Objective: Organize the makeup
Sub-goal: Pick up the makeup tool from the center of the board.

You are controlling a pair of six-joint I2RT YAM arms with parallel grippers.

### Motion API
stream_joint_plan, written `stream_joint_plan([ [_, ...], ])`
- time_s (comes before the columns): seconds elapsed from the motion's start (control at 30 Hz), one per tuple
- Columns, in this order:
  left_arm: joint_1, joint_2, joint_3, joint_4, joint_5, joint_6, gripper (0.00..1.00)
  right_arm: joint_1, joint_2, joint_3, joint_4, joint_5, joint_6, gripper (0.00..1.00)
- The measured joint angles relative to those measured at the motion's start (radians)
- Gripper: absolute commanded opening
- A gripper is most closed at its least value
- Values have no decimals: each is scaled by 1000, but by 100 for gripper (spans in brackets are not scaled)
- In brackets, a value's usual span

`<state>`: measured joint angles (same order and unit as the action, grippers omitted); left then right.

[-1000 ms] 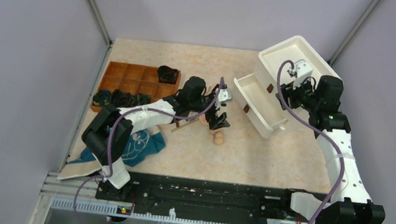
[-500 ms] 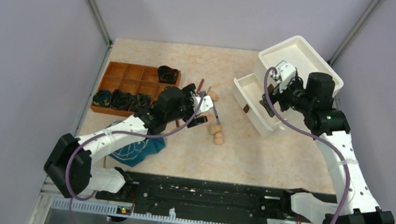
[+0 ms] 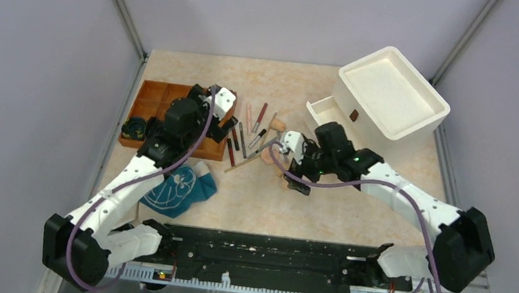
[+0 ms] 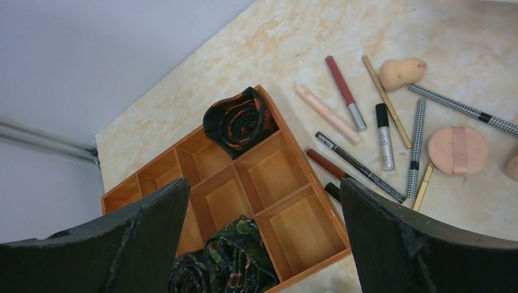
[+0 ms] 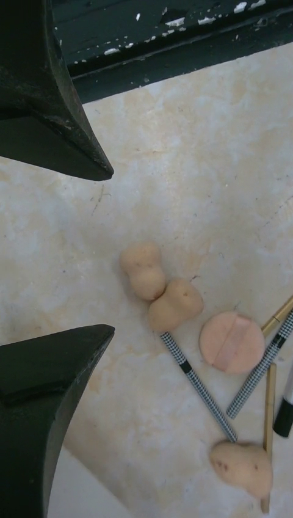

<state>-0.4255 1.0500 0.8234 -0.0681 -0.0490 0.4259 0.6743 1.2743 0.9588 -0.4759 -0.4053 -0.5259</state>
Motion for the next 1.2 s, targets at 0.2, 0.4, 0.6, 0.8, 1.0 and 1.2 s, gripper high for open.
stream_joint_plan([
  [0.2,83,42,143,-70,31,-80,99,85,166,-5,61,112,37,76],
  [0.4,122,39,193,-78,69,-162,99,121,274,-5,90,206,55,69],
  [0.6,165,-27,96,-53,140,-218,99,126,308,-16,115,263,58,57],
  [0.8,196,-89,46,-37,168,-242,99,129,346,-16,124,282,58,44],
  [1.0,203,-95,32,3,188,-245,99,129,352,-16,129,286,56,23],
  [1.2,216,-115,18,8,188,-245,99,129,350,-10,77,224,17,7],
])
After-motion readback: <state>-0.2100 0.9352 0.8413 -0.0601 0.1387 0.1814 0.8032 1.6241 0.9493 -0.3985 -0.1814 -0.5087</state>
